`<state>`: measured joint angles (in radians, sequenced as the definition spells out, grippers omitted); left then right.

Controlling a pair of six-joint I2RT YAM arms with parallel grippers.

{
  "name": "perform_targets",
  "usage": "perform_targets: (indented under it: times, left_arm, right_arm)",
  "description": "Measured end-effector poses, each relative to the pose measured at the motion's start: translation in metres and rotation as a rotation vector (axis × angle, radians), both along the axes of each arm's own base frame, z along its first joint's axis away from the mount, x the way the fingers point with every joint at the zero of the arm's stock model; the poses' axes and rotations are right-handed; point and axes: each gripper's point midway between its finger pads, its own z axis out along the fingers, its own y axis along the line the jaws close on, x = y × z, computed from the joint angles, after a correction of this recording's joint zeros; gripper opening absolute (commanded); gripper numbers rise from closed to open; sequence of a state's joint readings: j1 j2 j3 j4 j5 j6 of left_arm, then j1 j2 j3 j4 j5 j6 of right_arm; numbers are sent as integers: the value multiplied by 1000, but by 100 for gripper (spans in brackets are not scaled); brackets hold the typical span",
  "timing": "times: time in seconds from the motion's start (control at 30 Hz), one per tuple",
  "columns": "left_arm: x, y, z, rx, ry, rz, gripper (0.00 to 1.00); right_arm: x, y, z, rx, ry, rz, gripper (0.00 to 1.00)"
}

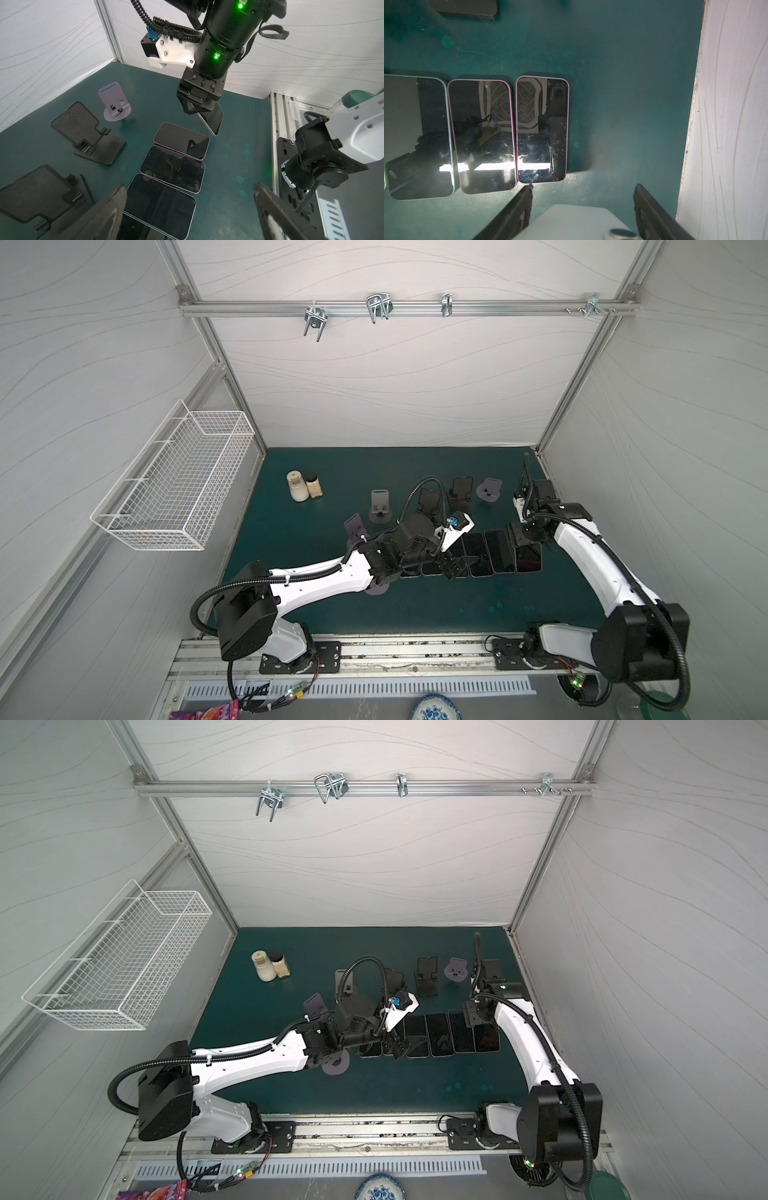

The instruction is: Remove the phone from the phone stand

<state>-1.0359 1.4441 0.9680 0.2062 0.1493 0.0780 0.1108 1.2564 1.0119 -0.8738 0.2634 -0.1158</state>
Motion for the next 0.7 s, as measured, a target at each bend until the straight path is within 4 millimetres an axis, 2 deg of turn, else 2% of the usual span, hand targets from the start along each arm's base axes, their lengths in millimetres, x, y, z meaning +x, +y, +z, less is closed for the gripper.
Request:
perform_targets:
  times: [0.3,0.7]
  left_arm:
    - [2,2,-7,19,14,18,96]
    - [9,6,-10,29,20,40,96]
  right_arm:
    - [6,-7,-18,-47,49,-21,48]
    - [12,-15,-49,-96,107,-61,47]
